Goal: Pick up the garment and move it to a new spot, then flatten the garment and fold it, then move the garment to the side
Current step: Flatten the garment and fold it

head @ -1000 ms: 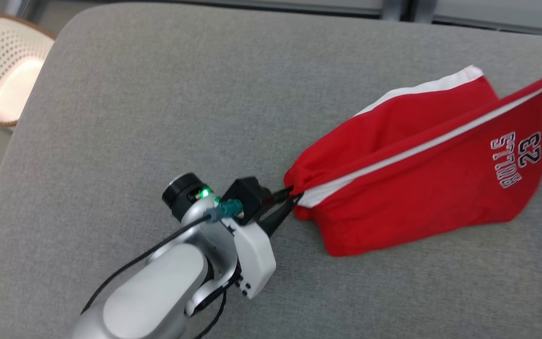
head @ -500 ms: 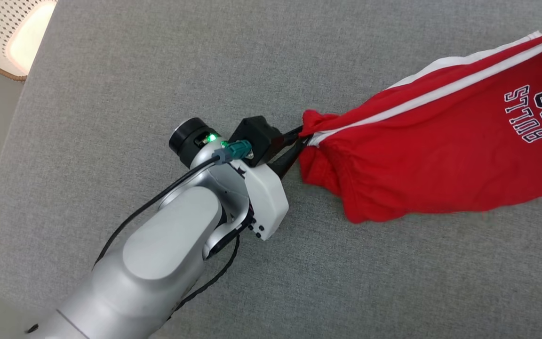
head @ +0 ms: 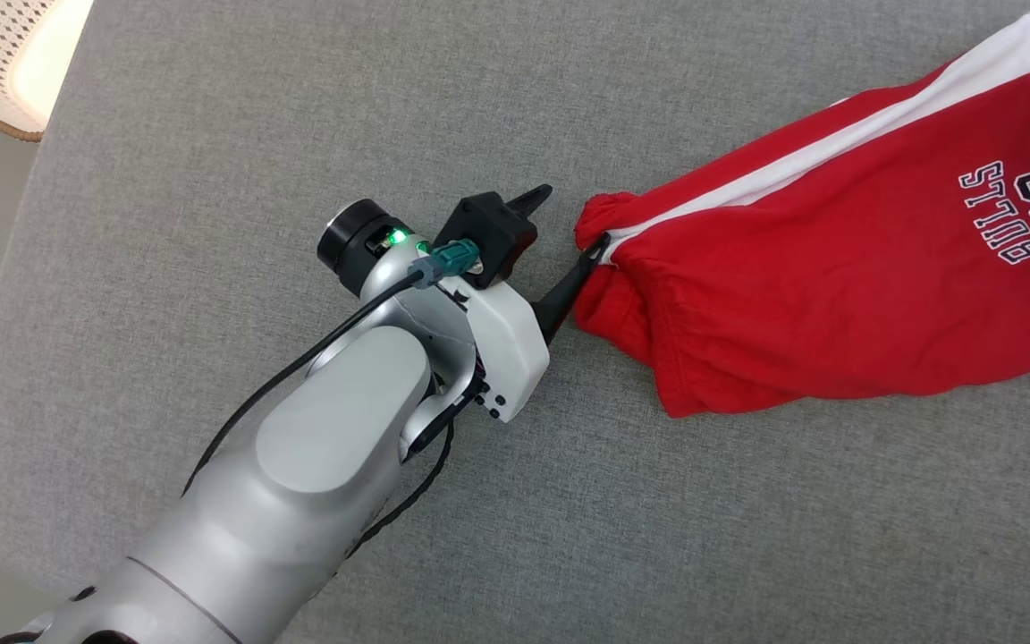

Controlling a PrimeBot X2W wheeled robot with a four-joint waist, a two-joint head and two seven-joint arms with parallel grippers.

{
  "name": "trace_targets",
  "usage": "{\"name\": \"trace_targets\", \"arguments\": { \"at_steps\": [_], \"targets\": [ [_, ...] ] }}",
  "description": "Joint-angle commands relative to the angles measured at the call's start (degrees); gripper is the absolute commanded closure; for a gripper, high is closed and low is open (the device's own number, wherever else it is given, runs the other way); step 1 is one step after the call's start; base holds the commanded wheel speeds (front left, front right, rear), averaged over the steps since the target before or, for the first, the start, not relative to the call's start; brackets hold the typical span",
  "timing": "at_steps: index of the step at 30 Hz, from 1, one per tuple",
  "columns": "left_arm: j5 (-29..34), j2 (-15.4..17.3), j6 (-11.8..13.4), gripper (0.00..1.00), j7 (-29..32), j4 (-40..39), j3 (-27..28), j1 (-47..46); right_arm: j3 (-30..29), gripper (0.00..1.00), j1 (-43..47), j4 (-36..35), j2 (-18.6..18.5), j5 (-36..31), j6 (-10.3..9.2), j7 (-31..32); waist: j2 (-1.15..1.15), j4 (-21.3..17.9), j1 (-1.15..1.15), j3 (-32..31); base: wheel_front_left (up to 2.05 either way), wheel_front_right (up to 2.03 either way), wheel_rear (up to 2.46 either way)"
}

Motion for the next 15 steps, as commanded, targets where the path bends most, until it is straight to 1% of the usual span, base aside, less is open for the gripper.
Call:
{"name": "trace_targets", "arguments": {
  "at_steps": [1, 4, 8, 11, 15],
  "targets": [
    [0.1, -0.1, 0.7, 0.00, -1.1, 0.7, 0.6, -0.6, 0.0, 0.00, 0.8, 1.3, 0.5, 0.2, -0.13, -1.1, 0.00, -0.3, 0.00, -0.6, 0.00, 0.00, 0.00],
    [-1.0, -0.3, 2.2, 0.00, -3.6, 2.1, 2.1, 0.2, 0.0, 0.00, 2.3, 2.9, 2.7, 1.2, -0.13, -3.4, 0.00, -1.0, 0.00, -2.1, 0.00, 0.00, 0.00],
    [-2.8, 0.0, 4.5, 0.00, -6.7, 3.6, 4.8, 1.9, 0.0, 0.00, 4.1, 5.5, 5.4, 3.1, -0.13, -9.3, 0.00, -2.4, 0.00, -4.8, 0.00, 0.00, 0.00],
    [-4.6, 0.7, 6.2, 0.00, -8.9, 4.1, 7.3, 3.4, -0.6, 0.00, 5.9, 7.0, 7.8, 4.0, -0.13, -15.7, 0.00, -3.6, 0.00, -7.2, 0.00, 0.00, 0.00],
    [-6.8, 1.8, 8.5, 0.00, -11.6, 3.5, 11.1, 6.0, -3.7, 0.00, 9.6, 9.9, 11.7, 5.4, -0.13, -25.7, 0.00, -5.5, 0.00, -10.4, 0.00, 0.00, 0.00]
  ]
}}
